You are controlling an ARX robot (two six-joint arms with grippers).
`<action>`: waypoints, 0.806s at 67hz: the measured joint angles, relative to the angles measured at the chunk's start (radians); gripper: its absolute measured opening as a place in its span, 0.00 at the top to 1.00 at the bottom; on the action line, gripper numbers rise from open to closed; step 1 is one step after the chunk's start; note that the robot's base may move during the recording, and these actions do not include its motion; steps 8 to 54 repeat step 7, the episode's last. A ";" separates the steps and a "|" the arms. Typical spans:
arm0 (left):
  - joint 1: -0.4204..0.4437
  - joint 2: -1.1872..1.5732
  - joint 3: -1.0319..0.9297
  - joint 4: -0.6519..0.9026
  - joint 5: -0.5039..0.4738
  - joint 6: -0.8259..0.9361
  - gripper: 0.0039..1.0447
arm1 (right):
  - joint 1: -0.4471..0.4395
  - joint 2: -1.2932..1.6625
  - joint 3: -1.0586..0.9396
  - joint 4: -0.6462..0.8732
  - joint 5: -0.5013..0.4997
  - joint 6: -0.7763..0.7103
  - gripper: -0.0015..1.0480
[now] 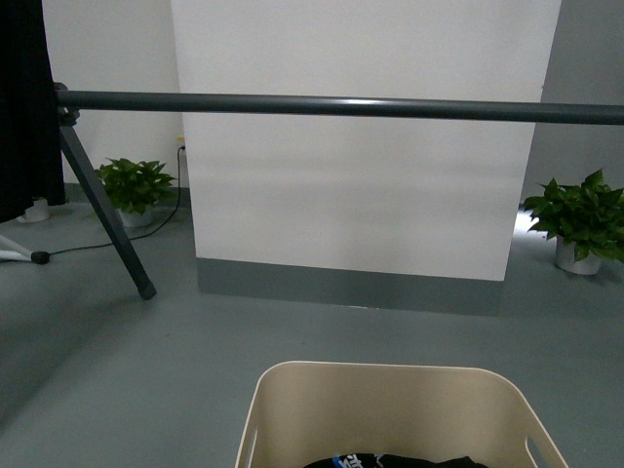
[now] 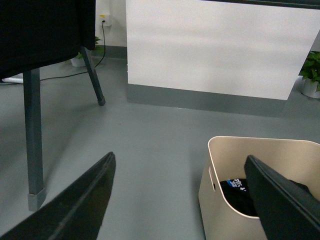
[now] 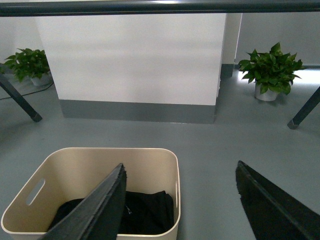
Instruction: Move hamper under clothes hanger
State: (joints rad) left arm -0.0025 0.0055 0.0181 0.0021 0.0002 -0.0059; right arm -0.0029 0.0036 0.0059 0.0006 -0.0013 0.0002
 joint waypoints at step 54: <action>0.000 0.000 0.000 0.000 0.000 0.001 0.04 | 0.000 0.000 0.000 0.000 0.000 0.000 0.09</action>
